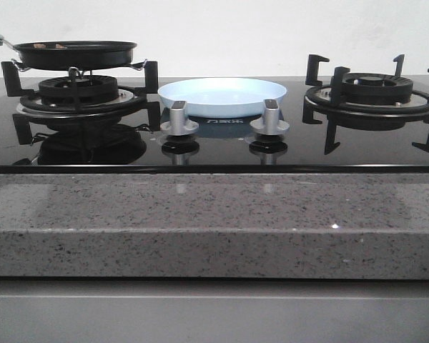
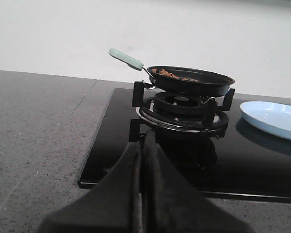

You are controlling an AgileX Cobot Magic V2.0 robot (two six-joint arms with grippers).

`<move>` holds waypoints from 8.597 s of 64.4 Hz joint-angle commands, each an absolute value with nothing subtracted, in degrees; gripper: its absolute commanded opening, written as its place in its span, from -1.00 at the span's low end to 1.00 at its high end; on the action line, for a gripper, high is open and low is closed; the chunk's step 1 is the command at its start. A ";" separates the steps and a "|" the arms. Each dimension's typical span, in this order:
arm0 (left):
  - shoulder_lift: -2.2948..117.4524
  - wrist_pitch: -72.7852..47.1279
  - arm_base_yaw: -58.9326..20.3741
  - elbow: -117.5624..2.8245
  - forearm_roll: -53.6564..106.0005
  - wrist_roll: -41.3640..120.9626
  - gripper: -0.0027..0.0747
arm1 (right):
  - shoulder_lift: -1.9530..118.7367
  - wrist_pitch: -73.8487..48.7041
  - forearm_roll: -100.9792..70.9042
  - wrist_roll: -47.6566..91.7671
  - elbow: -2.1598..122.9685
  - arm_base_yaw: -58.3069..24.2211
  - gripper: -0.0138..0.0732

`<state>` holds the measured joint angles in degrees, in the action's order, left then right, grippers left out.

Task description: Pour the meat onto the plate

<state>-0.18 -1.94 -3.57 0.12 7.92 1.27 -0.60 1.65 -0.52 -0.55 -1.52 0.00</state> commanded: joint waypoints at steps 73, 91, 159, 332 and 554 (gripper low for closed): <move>-1.12 5.15 -3.49 -4.40 8.93 0.77 -0.98 | -1.55 6.38 0.00 -0.53 2.67 0.09 -0.96; 0.46 -5.44 -3.49 -19.37 9.03 0.77 -0.98 | 2.27 -9.19 0.00 -0.53 18.13 0.09 -0.96; 34.25 -27.01 -3.49 -39.55 6.28 1.31 -0.59 | 31.24 -31.54 0.00 -0.53 37.57 0.09 -0.69; 34.41 -27.22 -3.49 -39.55 5.23 1.31 0.06 | 120.37 -55.41 -24.48 15.12 117.33 -10.62 -0.03; 83.76 -48.37 20.75 -74.52 56.91 32.03 0.53 | 89.10 -42.90 -25.99 13.66 77.07 -14.16 -0.95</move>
<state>82.86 -48.24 19.87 -71.26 48.65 29.37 91.99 -44.72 -24.17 13.22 75.67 -14.12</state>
